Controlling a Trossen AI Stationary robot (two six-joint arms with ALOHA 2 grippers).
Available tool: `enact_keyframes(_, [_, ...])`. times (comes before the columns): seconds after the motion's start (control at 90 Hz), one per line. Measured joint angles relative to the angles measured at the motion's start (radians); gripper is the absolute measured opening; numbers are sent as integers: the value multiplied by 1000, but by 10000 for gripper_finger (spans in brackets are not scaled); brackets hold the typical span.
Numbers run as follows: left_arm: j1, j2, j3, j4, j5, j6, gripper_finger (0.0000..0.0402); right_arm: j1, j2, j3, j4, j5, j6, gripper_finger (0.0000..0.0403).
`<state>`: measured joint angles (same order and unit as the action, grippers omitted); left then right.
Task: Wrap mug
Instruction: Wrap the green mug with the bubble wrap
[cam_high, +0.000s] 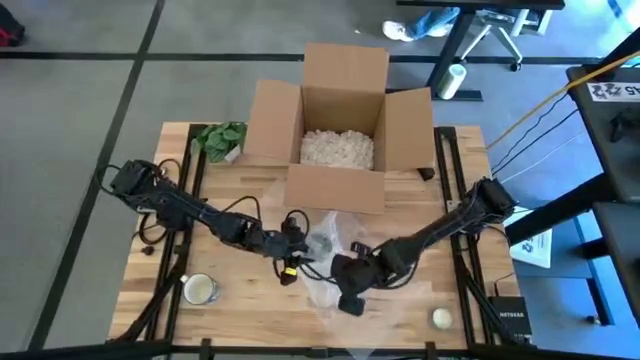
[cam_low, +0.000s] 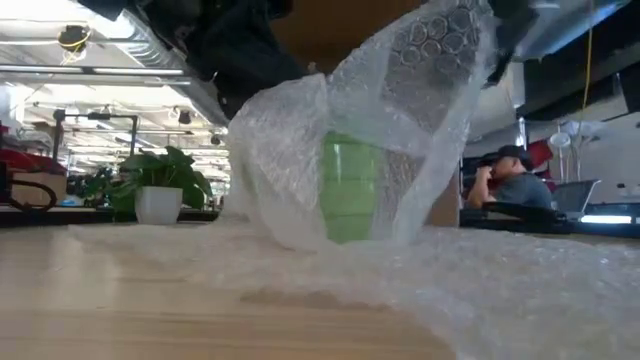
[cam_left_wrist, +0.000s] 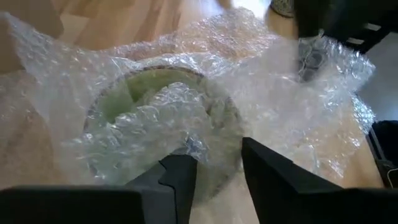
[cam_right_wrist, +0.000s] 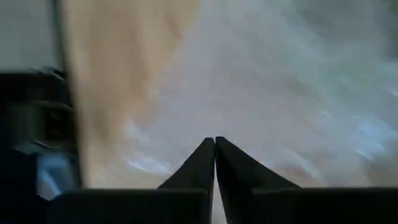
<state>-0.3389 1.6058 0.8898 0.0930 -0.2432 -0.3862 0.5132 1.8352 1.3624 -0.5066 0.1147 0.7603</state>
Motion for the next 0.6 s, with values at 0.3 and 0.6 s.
enact_keyframes(0.3, [0,0,0,0,12,3,111,-33,0,-29,180,149,-59,0])
enact_keyframes(0.6, [0,0,0,0,26,-4,111,-153,0,-29,193,205,-85,0])
